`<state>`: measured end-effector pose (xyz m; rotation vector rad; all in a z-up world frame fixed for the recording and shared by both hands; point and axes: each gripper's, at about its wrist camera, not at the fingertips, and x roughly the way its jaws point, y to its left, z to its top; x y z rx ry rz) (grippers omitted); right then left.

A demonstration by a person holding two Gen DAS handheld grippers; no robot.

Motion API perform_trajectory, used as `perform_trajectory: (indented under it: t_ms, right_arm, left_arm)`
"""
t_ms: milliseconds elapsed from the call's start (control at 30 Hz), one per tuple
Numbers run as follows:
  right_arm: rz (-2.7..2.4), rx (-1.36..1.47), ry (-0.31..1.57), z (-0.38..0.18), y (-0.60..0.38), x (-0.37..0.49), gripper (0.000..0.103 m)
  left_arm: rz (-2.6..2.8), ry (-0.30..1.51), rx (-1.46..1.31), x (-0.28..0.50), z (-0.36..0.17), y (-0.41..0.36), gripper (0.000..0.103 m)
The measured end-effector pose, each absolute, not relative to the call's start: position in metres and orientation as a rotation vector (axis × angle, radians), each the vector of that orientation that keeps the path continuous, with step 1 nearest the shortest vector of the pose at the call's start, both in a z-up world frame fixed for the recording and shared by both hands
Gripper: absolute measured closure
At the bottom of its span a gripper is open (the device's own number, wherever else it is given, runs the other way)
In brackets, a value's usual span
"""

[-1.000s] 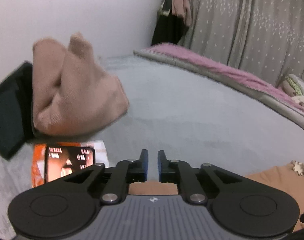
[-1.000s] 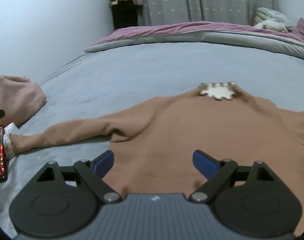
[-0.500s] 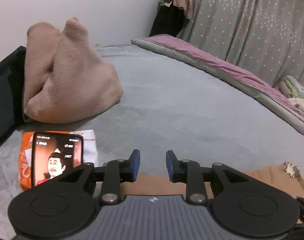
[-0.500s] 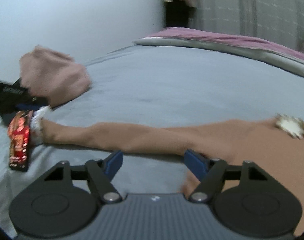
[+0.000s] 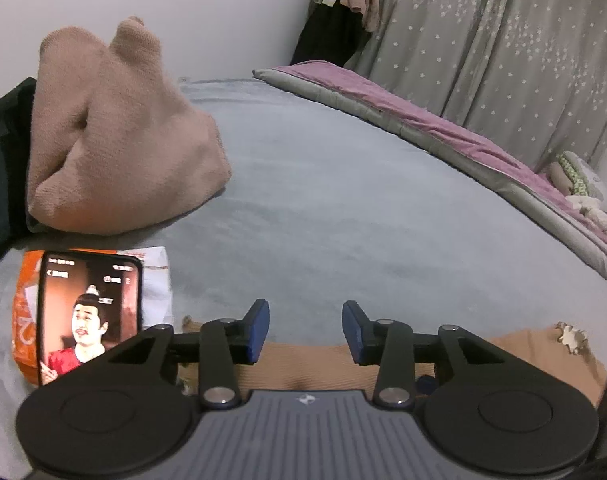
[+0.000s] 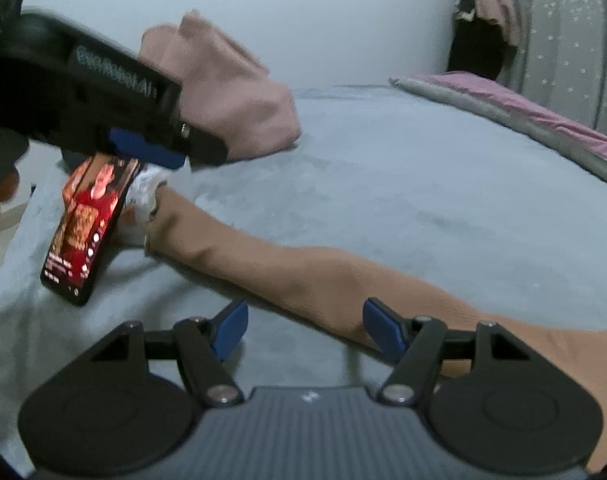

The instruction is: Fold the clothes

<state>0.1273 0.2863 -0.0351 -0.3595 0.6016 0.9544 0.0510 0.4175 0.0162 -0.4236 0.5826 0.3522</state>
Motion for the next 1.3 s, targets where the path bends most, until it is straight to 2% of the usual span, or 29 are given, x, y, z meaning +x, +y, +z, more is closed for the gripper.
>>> perform_trajectory:
  t_ms: [67, 167, 233, 300, 333, 400, 700, 967, 1100, 1300]
  right_arm:
    - [0.959, -0.394, 0.600, -0.041, 0.293, 0.129, 0.038]
    - [0.949, -0.419, 0.586, -0.048, 0.297, 0.134, 0.048]
    - [0.936, -0.350, 0.615, -0.046, 0.291, 0.149, 0.070]
    - [0.923, -0.280, 0.644, -0.044, 0.284, 0.163, 0.084]
    - [0.916, -0.246, 0.658, -0.042, 0.281, 0.170, 0.089]
    - [0.902, -0.177, 0.686, -0.040, 0.274, 0.185, 0.092]
    - [0.827, 0.109, 0.832, -0.040, 0.243, 0.248, 0.093]
    - [0.749, 0.284, 0.948, -0.049, 0.223, 0.287, 0.090]
    - [0.724, 0.335, 0.951, -0.051, 0.211, 0.291, 0.071]
    - [0.735, 0.358, 0.920, -0.045, 0.188, 0.277, 0.057]
  left_arm:
    - [0.346, 0.581, -0.424, 0.052, 0.015, 0.416, 0.061]
    - [0.347, 0.576, -0.430, 0.053, 0.015, 0.416, 0.061]
    - [0.347, 0.572, -0.440, 0.053, 0.014, 0.417, 0.061]
    - [0.348, 0.569, -0.452, 0.053, 0.013, 0.419, 0.061]
    - [0.349, 0.568, -0.459, 0.053, 0.012, 0.421, 0.061]
    - [0.351, 0.567, -0.474, 0.053, 0.009, 0.422, 0.061]
    - [0.326, 0.604, -0.512, 0.063, -0.005, 0.421, 0.061]
    - [0.288, 0.738, -0.434, 0.087, -0.037, 0.404, 0.059]
    - [0.263, 0.738, -0.363, 0.095, -0.047, 0.393, 0.059]
    - [0.284, 0.666, -0.340, 0.097, -0.052, 0.392, 0.061]
